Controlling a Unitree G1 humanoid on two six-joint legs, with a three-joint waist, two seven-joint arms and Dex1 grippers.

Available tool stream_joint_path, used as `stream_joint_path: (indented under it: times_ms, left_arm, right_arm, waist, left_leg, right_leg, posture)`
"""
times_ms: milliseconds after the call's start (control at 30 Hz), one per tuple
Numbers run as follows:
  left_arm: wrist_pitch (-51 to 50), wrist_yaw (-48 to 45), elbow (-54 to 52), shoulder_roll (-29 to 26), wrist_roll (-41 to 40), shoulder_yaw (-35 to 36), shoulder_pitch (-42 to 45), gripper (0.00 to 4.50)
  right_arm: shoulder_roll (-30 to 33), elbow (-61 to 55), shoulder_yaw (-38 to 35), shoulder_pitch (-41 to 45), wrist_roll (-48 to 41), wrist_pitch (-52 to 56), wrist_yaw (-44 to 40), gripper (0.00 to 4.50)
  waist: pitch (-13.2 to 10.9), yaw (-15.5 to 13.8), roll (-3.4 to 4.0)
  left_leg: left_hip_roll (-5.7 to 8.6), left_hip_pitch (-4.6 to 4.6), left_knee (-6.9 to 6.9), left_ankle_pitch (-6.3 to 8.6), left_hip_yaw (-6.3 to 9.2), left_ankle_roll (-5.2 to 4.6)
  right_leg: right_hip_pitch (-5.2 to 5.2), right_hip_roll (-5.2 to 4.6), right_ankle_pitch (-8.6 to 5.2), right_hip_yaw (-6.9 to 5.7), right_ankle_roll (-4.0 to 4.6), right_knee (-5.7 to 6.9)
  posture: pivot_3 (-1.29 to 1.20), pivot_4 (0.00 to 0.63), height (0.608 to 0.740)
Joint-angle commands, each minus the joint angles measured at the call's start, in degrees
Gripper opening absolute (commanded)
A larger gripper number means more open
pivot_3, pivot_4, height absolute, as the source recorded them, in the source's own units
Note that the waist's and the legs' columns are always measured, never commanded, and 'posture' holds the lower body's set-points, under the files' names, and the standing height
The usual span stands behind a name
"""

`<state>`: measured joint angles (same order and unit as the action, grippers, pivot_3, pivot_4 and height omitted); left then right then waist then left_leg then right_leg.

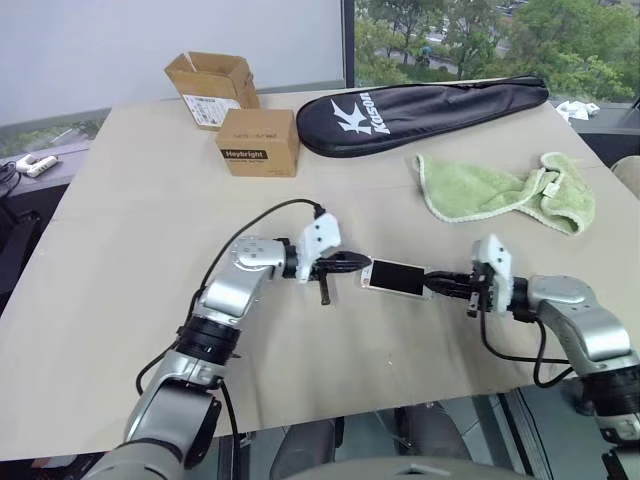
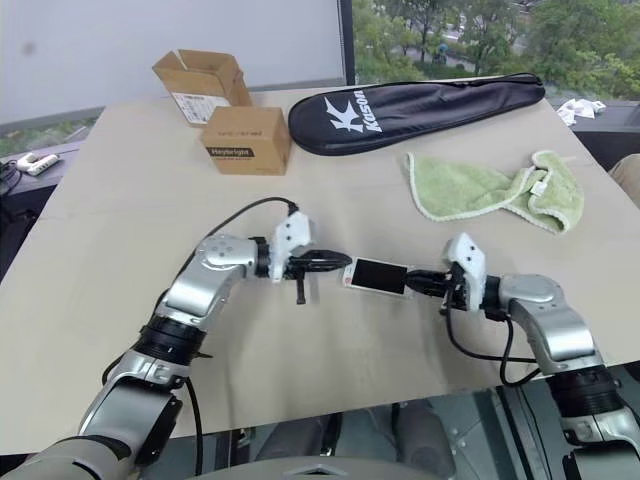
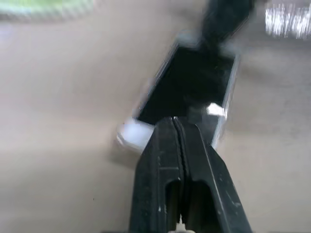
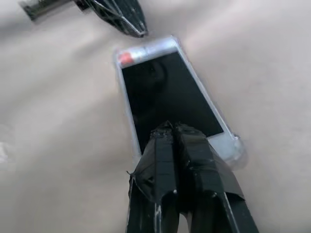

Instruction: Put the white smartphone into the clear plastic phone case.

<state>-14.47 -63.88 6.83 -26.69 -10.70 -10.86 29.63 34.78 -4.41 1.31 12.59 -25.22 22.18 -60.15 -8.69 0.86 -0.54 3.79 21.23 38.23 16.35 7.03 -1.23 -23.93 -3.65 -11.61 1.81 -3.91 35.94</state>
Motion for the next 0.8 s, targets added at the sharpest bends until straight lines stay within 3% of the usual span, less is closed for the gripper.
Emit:
stream_joint_path:
  times_ms: [33,100,233,300,333,500,800]
  left_arm:
    - [-1.8,0.5,-6.5,-3.2,-4.9,6.2,-4.1,0.54]
    - [-1.8,-0.3,-8.8,-6.2,-6.1,8.7,-8.1,1.21]
    - [-1.8,-1.2,-11.9,-10.9,-8.2,12.1,-15.6,3.18]
    - [-1.8,-1.5,-13.0,-12.8,-9.3,14.3,-19.1,4.18]
    - [-1.5,-1.5,-13.2,-13.7,-9.7,15.3,-20.7,4.41]
    - [0.8,-0.9,-14.4,-16.6,-10.0,19.1,-26.1,4.41]
    - [0.1,2.4,-18.2,-17.2,-11.0,22.1,-28.9,4.41]
  right_arm:
    - [2.5,-4.9,-7.0,-2.5,-4.4,-0.1,-0.8,1.97]
    - [5.0,-4.6,-9.6,-5.5,-4.2,-1.3,-2.0,2.68]
    - [8.2,-1.5,-13.7,-10.5,-4.1,-4.1,-4.6,4.50]
    - [9.5,0.7,-15.5,-12.7,-3.7,-6.2,-6.1,4.50]
    - [9.9,1.7,-16.2,-13.5,-3.7,-7.1,-6.8,4.50]
    - [11.3,8.0,-18.9,-12.2,-3.7,-12.2,-10.2,4.50]
    - [12.8,16.2,-15.9,-5.5,-1.9,-14.7,-15.1,4.50]
  waist:
    - [0.0,-0.1,0.05]
    - [0.0,-0.2,0.07]
    - [-0.2,-0.3,0.17]
    - [-0.3,-0.4,0.22]
    - [-0.3,-0.4,0.27]
    - [-0.5,-0.2,0.44]
    - [-0.6,-0.2,0.45]
  left_leg:
    - [0.00,0.02,-0.03,0.01,0.00,-0.01]
    - [0.00,0.04,-0.05,0.04,0.01,-0.05]
    - [0.02,0.06,-0.16,0.06,-0.02,-0.08]
    - [0.02,0.05,-0.16,0.14,-0.04,-0.22]
    - [0.02,0.05,-0.16,0.14,-0.05,-0.24]
    - [-0.01,-0.18,-0.14,0.14,-0.11,-0.24]
    - [-0.03,-0.27,-0.15,0.14,-0.20,-0.24]
  right_leg:
    - [-0.03,-0.01,0.00,0.00,0.00,-0.01]
    - [-0.04,-0.01,0.00,-0.03,0.00,-0.03]
    - [-0.06,-0.05,-0.01,-0.03,0.01,-0.09]
    - [-0.04,-0.10,-0.01,-0.03,0.01,-0.09]
    - [-0.04,-0.10,-0.01,-0.03,0.01,-0.09]
    - [0.19,-0.15,-0.02,0.00,0.01,-0.08]
    - [0.24,-0.12,-0.02,0.00,0.01,-0.08]
  posture:
    - [0.00,0.150,0.740]
    - [0.00,0.150,0.740]
    - [0.00,0.150,0.740]
    - [0.00,0.150,0.740]
    - [0.00,0.150,0.740]
    - [0.00,0.150,0.740]
    - [0.00,0.150,0.740]
